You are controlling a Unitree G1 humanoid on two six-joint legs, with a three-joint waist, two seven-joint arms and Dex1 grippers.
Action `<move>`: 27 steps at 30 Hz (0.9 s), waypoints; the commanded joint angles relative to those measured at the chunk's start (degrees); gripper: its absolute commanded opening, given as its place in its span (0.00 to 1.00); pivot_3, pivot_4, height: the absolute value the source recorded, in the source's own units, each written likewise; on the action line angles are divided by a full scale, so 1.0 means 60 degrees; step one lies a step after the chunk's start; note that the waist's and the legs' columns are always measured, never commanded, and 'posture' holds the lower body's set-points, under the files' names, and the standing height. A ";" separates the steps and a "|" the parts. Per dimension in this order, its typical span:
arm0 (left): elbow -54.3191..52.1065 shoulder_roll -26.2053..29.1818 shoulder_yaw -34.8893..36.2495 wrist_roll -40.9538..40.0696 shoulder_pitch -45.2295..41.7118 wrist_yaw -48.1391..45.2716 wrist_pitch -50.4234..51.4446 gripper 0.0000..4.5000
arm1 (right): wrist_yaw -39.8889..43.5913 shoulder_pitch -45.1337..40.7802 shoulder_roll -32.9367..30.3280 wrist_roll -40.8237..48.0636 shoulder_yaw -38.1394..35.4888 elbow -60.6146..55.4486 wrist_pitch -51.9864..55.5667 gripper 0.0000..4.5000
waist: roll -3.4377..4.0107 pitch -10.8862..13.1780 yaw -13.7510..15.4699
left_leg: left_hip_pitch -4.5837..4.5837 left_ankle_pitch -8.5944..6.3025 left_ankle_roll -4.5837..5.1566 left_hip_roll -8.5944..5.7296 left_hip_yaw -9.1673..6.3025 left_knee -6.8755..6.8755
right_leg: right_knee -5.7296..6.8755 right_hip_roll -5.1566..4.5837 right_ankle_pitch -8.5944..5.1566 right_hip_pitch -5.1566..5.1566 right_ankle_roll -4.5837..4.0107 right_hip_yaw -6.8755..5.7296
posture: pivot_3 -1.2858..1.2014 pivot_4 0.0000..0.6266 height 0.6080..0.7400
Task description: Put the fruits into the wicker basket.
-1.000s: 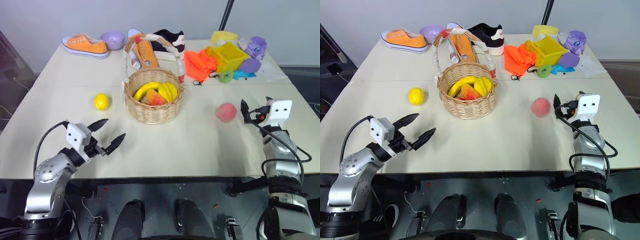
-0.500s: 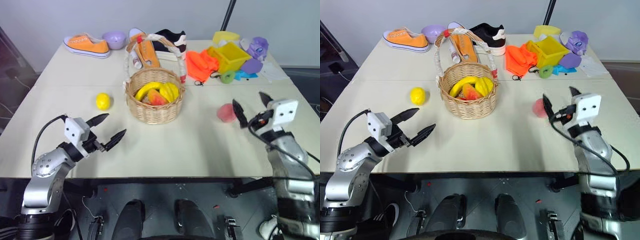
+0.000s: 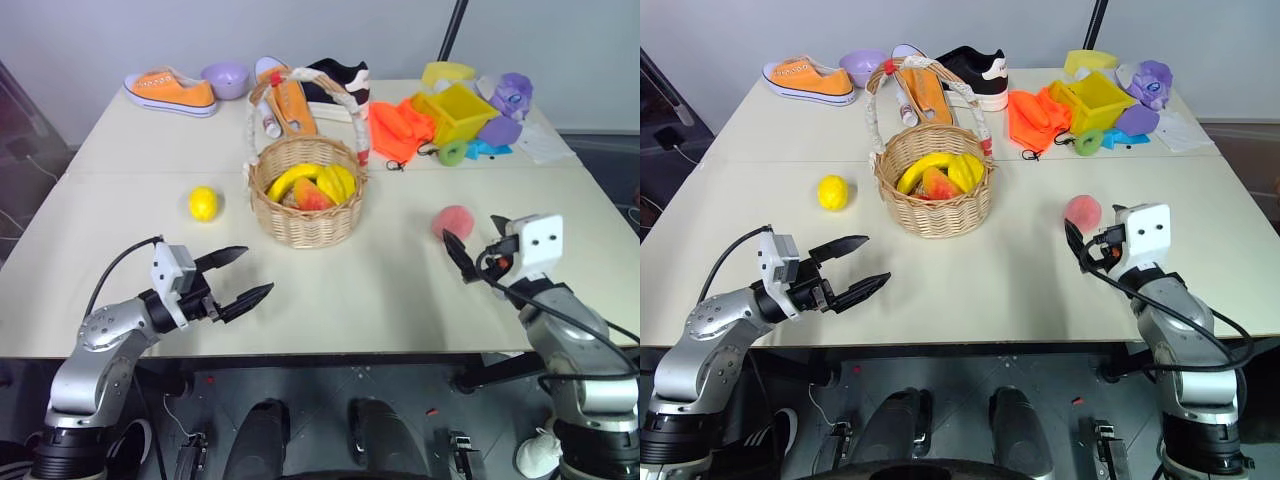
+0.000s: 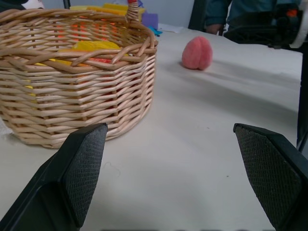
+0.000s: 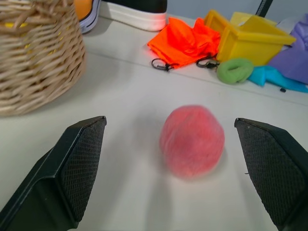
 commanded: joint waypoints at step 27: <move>-0.0741 -0.0482 0.0004 -0.0142 0.0198 0.0876 -0.0073 1.00 | 0.1623 -0.4078 -0.0920 -0.1018 0.1332 0.5909 0.0725 0.61 | -0.0005 0.0000 -0.0035 | -0.0007 -0.0002 0.0004 -0.0003 0.0003 -0.0001 | 0.0000 0.0011 0.0002 -0.0007 0.0004 -0.0001 | 0.52 0.24 1.00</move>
